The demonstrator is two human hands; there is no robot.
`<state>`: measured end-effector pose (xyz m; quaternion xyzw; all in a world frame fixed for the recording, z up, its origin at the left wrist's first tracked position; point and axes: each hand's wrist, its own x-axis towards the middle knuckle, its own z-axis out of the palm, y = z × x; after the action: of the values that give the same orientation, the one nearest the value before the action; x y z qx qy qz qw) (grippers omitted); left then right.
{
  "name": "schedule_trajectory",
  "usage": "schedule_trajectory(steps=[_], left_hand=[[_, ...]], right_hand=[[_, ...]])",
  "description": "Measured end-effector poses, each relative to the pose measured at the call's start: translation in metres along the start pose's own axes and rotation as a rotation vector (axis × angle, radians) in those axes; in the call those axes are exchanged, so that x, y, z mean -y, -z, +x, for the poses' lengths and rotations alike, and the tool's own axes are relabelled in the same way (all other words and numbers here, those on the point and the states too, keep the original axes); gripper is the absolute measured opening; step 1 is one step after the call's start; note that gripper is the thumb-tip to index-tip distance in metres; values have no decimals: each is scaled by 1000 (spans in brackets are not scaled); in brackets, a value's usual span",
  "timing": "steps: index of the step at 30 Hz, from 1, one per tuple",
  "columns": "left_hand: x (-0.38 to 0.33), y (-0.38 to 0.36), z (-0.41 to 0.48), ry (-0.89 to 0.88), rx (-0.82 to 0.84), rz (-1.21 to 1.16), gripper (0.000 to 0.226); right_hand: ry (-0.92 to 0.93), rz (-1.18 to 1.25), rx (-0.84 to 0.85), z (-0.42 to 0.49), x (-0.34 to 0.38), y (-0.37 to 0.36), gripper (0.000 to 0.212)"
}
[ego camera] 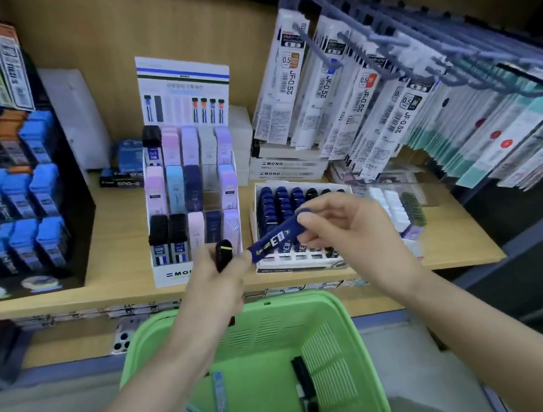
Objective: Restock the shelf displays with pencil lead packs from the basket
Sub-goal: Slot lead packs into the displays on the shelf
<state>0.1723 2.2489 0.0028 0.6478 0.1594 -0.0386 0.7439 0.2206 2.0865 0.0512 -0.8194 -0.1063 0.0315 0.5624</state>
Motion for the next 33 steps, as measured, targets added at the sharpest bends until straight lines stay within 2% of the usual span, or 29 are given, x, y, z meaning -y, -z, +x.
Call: schedule_trajectory(steps=[1, 3, 6, 10, 19, 26, 33], left_hand=[[-1, 3, 2, 54, -31, -51, 3], [0, 8, 6, 88, -99, -124, 14], [2, 15, 7, 59, -129, -76, 13], [0, 23, 4, -17, -97, -25, 8], [-3, 27, 5, -67, -78, 11, 7], [-1, 26, 5, -79, -58, 29, 7], [-1, 24, 5, -49, -40, 2, 4]], right_hand=[[24, -57, -30, 4, 0, 1, 13], [69, -213, -59, 13, -5, 2, 15], [86, -412, -33, 22, -20, -3, 16], [110, -571, 30, 27, -37, -13, 5], [209, -670, 85, 33, -40, -13, 9], [301, -819, 117, 36, -46, -22, 20], [272, -835, 124, 32, -48, -26, 24]])
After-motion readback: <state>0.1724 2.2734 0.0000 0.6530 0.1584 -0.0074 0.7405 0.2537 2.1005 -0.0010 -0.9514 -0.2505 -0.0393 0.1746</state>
